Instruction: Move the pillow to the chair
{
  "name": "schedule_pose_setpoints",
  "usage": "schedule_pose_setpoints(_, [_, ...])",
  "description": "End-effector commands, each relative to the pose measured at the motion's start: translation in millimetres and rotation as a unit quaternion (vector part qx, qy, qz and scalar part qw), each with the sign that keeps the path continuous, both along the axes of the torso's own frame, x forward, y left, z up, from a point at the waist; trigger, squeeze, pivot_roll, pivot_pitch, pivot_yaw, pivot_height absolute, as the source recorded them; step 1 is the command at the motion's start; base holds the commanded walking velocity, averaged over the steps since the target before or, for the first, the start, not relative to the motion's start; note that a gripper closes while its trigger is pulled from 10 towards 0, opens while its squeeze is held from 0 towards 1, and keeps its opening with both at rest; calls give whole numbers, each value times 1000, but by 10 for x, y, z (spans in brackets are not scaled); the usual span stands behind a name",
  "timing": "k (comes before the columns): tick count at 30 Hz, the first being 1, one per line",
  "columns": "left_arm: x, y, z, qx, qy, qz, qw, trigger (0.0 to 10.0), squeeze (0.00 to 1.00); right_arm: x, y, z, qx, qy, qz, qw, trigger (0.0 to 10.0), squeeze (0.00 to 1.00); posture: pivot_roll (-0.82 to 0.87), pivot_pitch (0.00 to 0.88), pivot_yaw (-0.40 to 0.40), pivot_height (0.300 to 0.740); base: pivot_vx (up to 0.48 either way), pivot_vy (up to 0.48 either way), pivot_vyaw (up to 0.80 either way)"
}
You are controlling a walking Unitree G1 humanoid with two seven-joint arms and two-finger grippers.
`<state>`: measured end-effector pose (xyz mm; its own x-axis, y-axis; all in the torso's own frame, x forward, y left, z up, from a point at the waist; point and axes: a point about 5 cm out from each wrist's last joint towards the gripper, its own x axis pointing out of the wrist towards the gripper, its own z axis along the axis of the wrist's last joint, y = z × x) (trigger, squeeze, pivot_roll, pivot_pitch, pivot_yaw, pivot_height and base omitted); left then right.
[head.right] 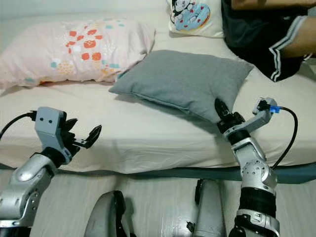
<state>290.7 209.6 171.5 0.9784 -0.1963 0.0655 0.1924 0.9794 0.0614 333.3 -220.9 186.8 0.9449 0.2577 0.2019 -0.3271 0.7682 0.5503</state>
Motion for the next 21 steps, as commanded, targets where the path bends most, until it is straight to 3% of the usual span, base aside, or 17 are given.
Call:
schedule_pose_setpoints(1, [34, 24, -46, -10, 2, 14, 1000, 10000, 0, -60, 97, 149, -33, -22, 29, 999, 0, 0, -42, 215, 57, 465, 0, 0, 0])
schedule_pose_setpoints(5, [98, -7, -34, -31, -8, 15, 999, 10000, 0, -131, 91, 315, -57, -44, 39, 997, 0, 0, -66, 187, 39, 470, 0, 0, 0])
schedule_pose_setpoints(6, [140, -47, -47, -47, -11, 11, 999, 10000, 0, -157, 53, 448, -66, -62, 39, 995, 0, 0, -89, 162, 25, 475, 0, 0, 0])
schedule_pose_setpoints(8, [140, -47, -47, -47, -11, 11, 999, 10000, 0, -157, 53, 448, -66, -62, 39, 995, 0, 0, -89, 162, 25, 475, 0, 0, 0])
schedule_pose_setpoints(10, [242, -160, -79, -72, -12, 2, 997, 10000, 0, -173, -14, 665, -73, -89, 38, 993, 0, 0, -125, 115, 15, 485, 0, 0, 0])
schedule_pose_setpoints(13, [337, -275, -66, -85, -17, -5, 996, 10000, 0, -206, -28, 794, -85, -106, 41, 990, 0, 0, -136, 69, 2, 495, 0, 0, 0])
schedule_pose_setpoints(21, [434, -307, -57, -98, -19, 8, 995, 10000, 0, -272, -32, 958, -96, -128, 44, 986, 0, 0, -145, 25, -7, 510, 0, 0, 0])
